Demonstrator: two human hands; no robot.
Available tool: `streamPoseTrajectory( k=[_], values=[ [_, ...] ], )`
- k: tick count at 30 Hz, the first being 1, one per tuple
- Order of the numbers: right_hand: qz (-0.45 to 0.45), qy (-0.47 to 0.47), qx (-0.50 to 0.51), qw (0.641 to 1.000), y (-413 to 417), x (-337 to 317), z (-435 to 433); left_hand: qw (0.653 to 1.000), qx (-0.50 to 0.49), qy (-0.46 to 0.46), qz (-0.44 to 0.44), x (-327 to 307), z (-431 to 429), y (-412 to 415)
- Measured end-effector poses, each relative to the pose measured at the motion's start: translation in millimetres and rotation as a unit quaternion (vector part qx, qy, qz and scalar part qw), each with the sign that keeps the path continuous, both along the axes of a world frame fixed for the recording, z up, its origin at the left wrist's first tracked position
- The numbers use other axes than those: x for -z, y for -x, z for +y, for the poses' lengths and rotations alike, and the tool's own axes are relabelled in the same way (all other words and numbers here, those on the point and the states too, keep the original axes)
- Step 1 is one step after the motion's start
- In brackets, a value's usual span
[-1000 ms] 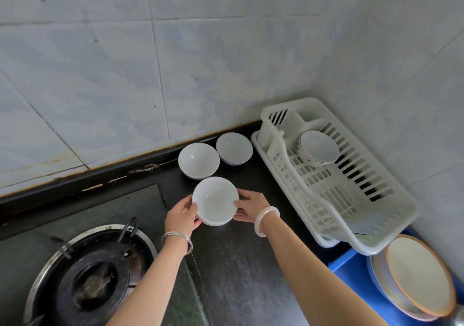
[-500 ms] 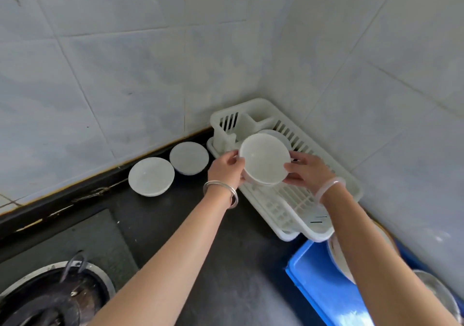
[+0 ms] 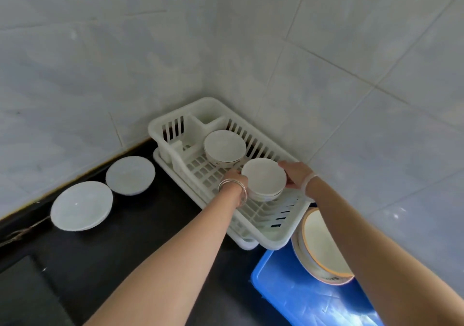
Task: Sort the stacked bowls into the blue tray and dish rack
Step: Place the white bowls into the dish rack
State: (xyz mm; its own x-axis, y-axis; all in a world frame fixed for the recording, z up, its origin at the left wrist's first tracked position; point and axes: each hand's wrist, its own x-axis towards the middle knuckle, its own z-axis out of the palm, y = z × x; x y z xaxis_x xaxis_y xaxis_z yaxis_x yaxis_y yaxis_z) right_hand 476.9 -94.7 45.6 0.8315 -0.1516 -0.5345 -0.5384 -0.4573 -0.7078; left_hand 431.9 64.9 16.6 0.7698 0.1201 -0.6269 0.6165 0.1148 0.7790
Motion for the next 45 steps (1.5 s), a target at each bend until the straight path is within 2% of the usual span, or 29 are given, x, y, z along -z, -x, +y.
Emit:
streamPoseTrajectory(
  k=[5, 12, 15, 21, 27, 37, 45],
  values=[
    [-0.001, 0.122, -0.092, 0.988, -9, 12, -6, 0.999, 0.030, -0.006, 0.033, 9, -13, -13],
    [0.005, 0.155, -0.125, 0.980, -17, 15, -8, 0.999, 0.026, -0.006, 0.031, 16, -18, -23],
    [0.010, 0.192, -0.171, 0.966, -18, 17, -11, 0.999, 0.020, 0.007, 0.027, 18, -18, -22],
    [-0.042, 0.292, -0.230, 0.927, -12, 23, -16, 1.000, 0.028, -0.006, 0.008, 20, -20, -20],
    [-0.078, 0.329, -0.227, 0.913, -4, 25, -15, 0.996, 0.081, -0.024, 0.014, 15, -19, -19],
    [-0.110, 0.318, -0.215, 0.917, 26, -5, -4, 0.981, 0.136, -0.130, -0.045, -8, 2, -2],
    [-0.185, 0.187, -0.257, 0.930, 84, -37, 84, 0.948, 0.070, -0.258, -0.172, -34, 79, 62]
  ],
)
